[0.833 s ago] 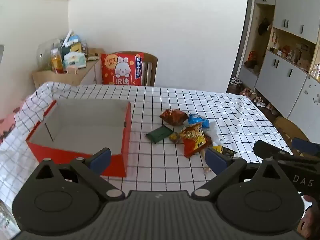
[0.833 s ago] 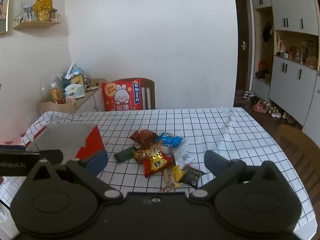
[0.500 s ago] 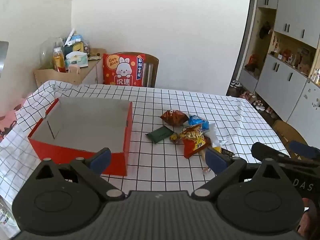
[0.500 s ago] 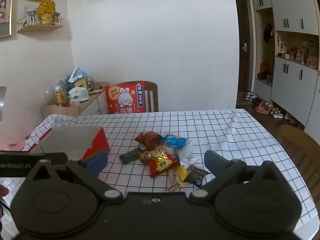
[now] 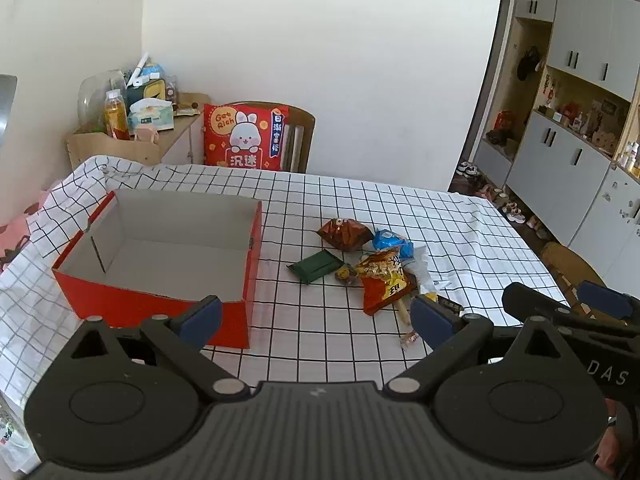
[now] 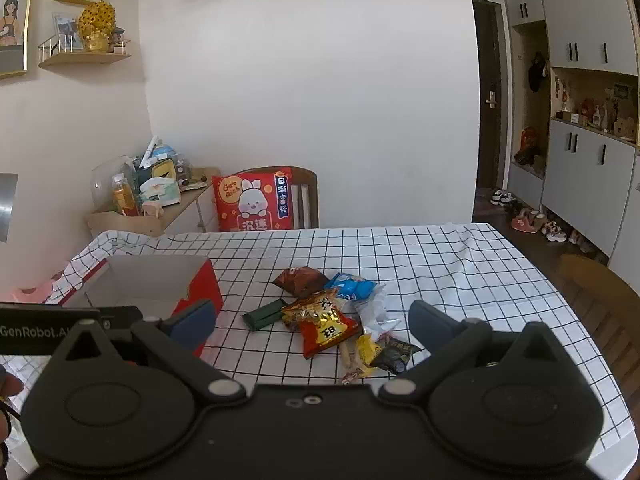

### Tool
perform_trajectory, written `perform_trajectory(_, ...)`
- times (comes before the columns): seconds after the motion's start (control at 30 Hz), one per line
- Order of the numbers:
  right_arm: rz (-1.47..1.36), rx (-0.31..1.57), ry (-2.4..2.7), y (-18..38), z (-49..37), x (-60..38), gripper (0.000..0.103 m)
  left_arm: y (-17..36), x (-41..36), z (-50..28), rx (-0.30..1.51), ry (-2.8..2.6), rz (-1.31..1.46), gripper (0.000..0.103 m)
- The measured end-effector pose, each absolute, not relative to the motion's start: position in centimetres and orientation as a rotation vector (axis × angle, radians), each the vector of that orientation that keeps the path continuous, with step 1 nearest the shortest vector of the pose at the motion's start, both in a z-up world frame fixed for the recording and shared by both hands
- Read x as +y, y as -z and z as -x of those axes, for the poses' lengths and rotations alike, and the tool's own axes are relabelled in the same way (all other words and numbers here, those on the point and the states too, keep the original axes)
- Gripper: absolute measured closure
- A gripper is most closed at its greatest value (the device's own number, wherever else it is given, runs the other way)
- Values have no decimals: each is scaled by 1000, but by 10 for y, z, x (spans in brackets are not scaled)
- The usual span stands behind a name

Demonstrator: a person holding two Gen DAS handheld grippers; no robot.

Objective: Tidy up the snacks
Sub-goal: 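Move both tools toward the snack pile on the table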

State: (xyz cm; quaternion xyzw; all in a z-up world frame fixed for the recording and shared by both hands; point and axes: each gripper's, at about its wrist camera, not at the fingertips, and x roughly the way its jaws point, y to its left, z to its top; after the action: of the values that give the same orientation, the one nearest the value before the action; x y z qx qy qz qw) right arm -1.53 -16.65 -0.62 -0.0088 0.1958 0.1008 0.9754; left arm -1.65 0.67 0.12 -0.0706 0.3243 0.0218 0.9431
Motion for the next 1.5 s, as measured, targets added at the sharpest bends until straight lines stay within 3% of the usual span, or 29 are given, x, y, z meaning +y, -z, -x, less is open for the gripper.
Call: perform_trajectory(1.5,35,419,-179,3,16,-164,0,-1,-3,5,717,-30,110,2)
